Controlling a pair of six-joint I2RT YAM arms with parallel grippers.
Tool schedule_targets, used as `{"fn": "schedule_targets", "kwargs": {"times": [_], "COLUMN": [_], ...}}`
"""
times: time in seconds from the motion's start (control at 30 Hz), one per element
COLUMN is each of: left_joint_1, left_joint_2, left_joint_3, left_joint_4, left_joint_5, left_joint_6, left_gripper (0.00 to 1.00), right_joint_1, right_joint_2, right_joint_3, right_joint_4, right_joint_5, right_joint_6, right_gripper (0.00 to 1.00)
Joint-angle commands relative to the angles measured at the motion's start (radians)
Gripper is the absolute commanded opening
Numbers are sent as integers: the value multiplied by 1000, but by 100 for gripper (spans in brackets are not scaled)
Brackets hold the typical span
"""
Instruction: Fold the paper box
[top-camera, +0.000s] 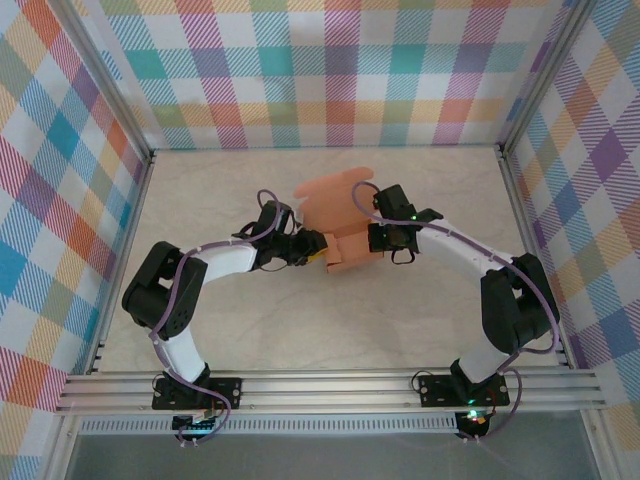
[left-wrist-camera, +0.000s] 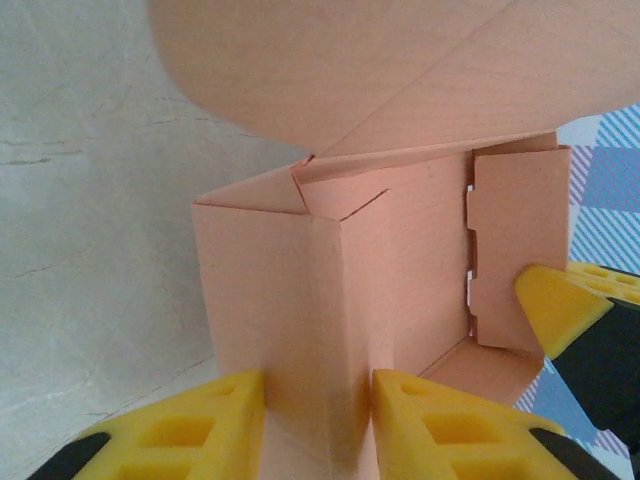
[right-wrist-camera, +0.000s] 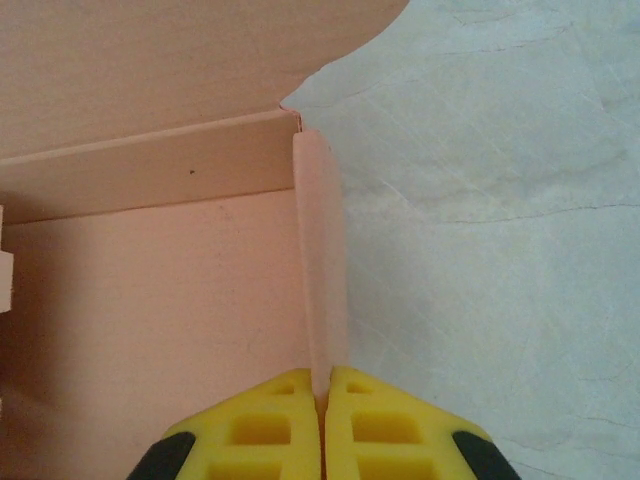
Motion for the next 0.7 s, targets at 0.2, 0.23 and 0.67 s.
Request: {"fn": "schedule_targets", "kwargs": {"times": [0.2, 0.23, 0.67], "left_joint_1": [-41, -43, -62], "left_joint_2": [41, 43, 77], "left_joint_3": [74, 80, 148], "left_joint_4": [-167, -179, -300], "left_joint_5": [-39, -43, -96], "left_joint_6": [47, 48, 58], "left_gripper": [27, 26, 20], "right_joint_1": [45, 52, 114], "right_joint_2": [2, 2, 27], "right_joint_3": [60, 63, 66], "right_joint_4": [9, 10, 20], "right_joint_5": [64, 74, 133], "right_joint_6": [12, 18, 102], "right_gripper": [0, 0, 0]}}
